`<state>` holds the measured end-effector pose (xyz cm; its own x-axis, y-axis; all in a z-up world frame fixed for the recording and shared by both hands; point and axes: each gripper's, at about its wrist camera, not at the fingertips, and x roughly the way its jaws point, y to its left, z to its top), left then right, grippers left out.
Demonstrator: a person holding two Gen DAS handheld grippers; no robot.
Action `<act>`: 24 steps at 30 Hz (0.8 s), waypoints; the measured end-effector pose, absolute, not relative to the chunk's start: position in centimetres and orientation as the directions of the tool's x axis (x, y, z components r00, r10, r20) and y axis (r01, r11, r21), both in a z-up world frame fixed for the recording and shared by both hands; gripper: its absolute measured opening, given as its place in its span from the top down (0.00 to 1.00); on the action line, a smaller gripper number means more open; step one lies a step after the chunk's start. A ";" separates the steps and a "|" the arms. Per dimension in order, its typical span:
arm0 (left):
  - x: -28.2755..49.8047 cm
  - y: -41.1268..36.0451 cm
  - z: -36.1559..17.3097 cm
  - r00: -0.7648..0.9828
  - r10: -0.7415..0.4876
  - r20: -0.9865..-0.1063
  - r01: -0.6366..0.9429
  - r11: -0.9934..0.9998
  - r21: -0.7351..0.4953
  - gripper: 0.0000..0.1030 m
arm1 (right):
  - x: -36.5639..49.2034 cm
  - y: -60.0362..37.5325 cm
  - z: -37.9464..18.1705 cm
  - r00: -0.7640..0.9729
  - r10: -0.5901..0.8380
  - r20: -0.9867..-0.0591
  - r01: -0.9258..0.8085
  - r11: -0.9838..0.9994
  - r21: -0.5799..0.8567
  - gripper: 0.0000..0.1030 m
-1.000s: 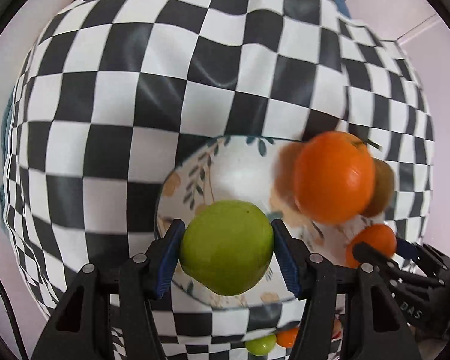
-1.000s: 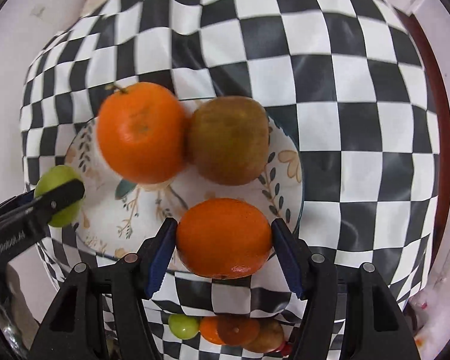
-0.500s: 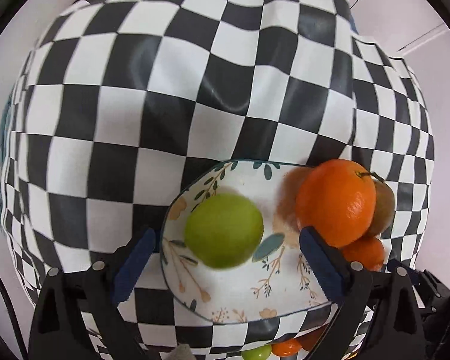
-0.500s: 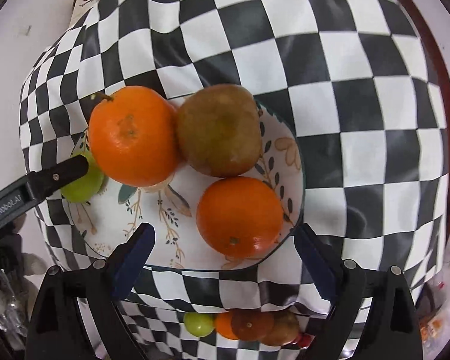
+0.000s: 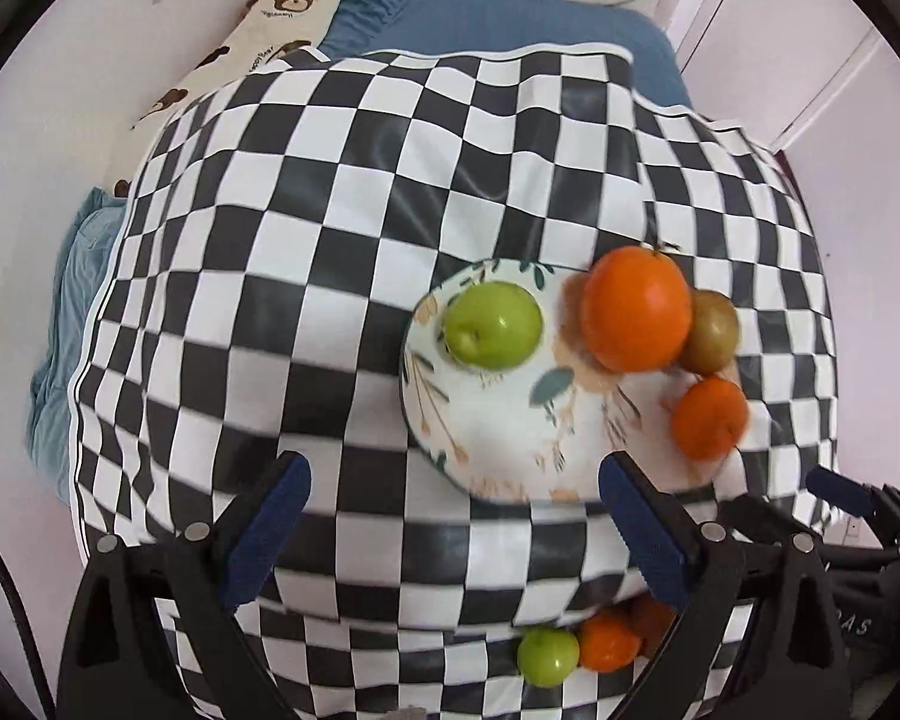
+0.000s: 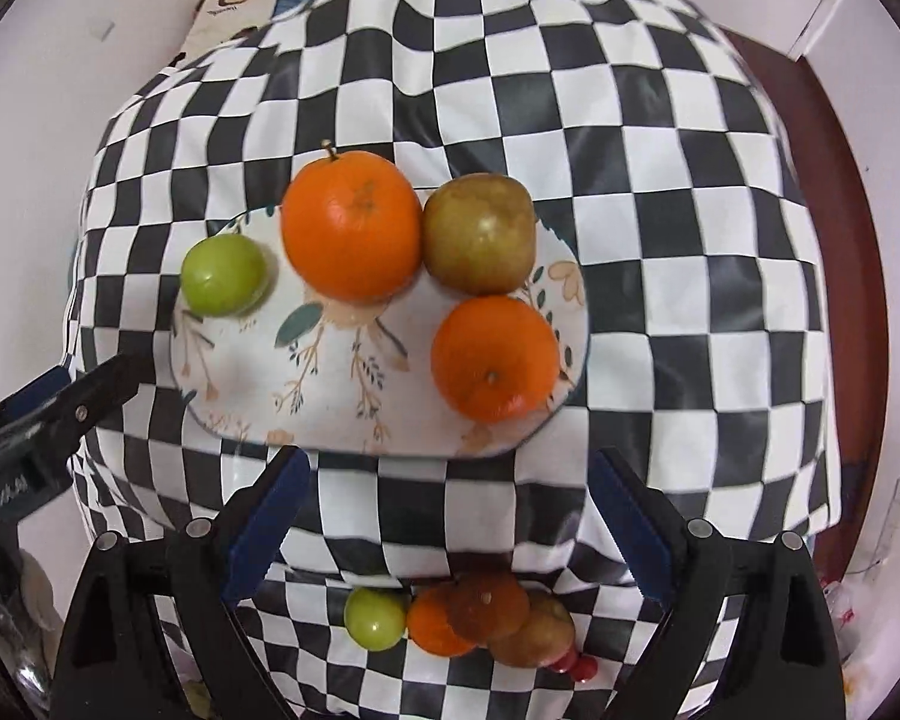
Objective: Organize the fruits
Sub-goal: 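Place the green apple and tangerine onto the plate with both grippers, then grasp the second green apple with the left gripper while the right gripper grasps a red apple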
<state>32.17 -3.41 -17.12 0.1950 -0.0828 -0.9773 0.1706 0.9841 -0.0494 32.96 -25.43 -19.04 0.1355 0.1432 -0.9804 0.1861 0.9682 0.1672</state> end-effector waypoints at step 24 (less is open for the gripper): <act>19.9 -3.2 -8.0 0.416 -0.115 -0.902 0.189 0.981 -0.038 0.04 | 20.9 -22.7 -8.3 0.405 0.095 -0.909 0.162 0.971 0.174 0.07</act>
<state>19.91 -3.17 -7.95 0.4162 -0.1147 -0.9020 0.1888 0.9813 -0.0377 20.93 -22.67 -8.28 0.4051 0.0953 -0.9093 0.1621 0.9713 0.1741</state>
